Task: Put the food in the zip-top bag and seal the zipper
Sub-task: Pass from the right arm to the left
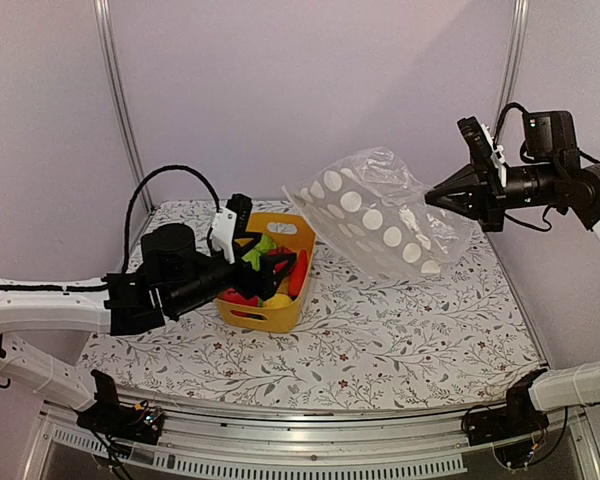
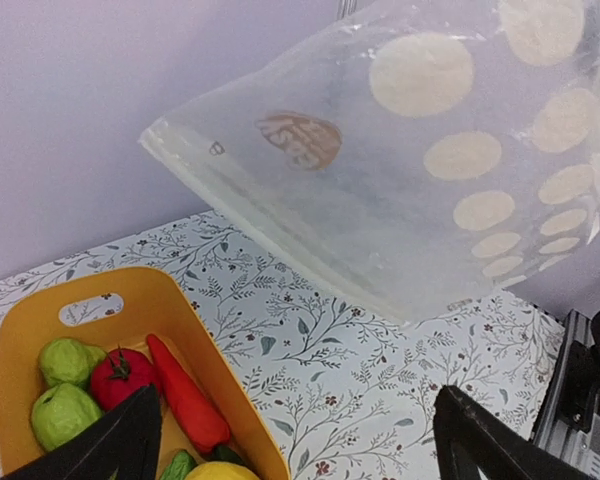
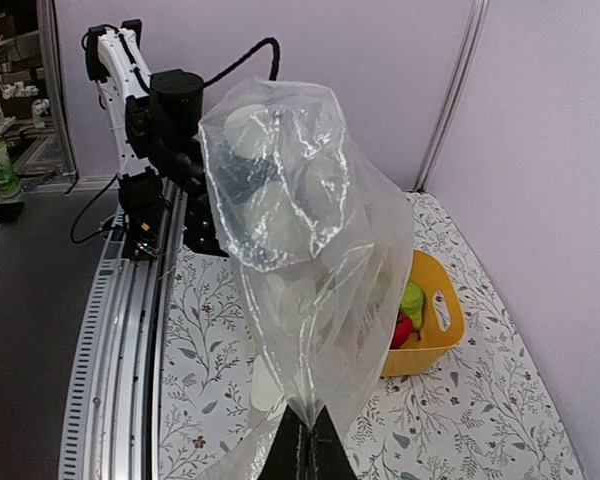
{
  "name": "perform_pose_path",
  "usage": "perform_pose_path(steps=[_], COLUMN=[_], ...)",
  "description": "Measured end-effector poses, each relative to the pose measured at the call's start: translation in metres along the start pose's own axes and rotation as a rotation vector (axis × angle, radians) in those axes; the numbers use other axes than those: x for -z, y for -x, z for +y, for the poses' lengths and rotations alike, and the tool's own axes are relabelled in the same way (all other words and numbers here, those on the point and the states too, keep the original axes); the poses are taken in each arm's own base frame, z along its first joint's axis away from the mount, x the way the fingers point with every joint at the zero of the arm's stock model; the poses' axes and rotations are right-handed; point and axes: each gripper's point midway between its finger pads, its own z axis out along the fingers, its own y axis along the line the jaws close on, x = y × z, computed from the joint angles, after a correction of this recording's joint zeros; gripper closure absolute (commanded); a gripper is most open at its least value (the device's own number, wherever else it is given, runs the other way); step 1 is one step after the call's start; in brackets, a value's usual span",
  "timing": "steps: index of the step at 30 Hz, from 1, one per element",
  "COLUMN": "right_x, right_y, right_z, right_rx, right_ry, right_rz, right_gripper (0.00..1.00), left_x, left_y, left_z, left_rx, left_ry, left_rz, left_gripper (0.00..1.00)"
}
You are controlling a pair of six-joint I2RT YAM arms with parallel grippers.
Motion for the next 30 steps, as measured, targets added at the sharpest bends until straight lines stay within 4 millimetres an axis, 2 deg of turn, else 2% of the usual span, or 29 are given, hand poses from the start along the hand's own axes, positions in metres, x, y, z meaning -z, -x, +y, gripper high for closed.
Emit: perform_pose_path(steps=[3,6,9,12,16,21,24,28,30], right_x=[0.003,0.007,0.008,0.006,0.000,0.002,0.002,-0.008,-0.015], right_y=[0.002,0.007,0.011,0.009,0.000,-0.010,-0.020,-0.047,-0.064], right_z=[0.022,0.035,0.043,0.041,0.028,0.006,-0.010,-0.036,-0.048], right_rx=[-0.066,-0.109,-0.149,-0.182,-0.247,-0.287,-0.325,-0.396,-0.427], right_ry=[0.117,0.199,0.271,0.299,0.309,0.256,0.213,0.124,0.074], right_rz=[-0.032,-0.065,-0.095,-0.102,-0.097,-0.103,-0.099,-0.058,-0.027], right_gripper=[1.00,1.00,1.00,1.00,1.00,1.00,1.00,1.00,0.94], left_x=[-0.004,-0.008,-0.019,-0.034,-0.043,-0.036,-0.032,-0.030,-0.031], left_y=[0.001,0.000,-0.013,-0.027,-0.028,-0.014,-0.008,-0.007,-0.007], left_z=[-0.006,-0.018,-0.034,-0.047,-0.060,-0.074,-0.080,-0.082,-0.080], left_rx=[0.027,0.062,0.078,0.090,0.128,0.173,0.190,0.218,0.244], left_ry=[-0.047,-0.128,-0.223,-0.290,-0.371,-0.472,-0.512,-0.529,-0.521], left_rz=[-0.039,-0.099,-0.116,-0.103,-0.115,-0.160,-0.175,-0.171,-0.166], left_gripper=[0.06,0.09,0.19,0.30,0.47,0.77,0.80,0.92,0.93])
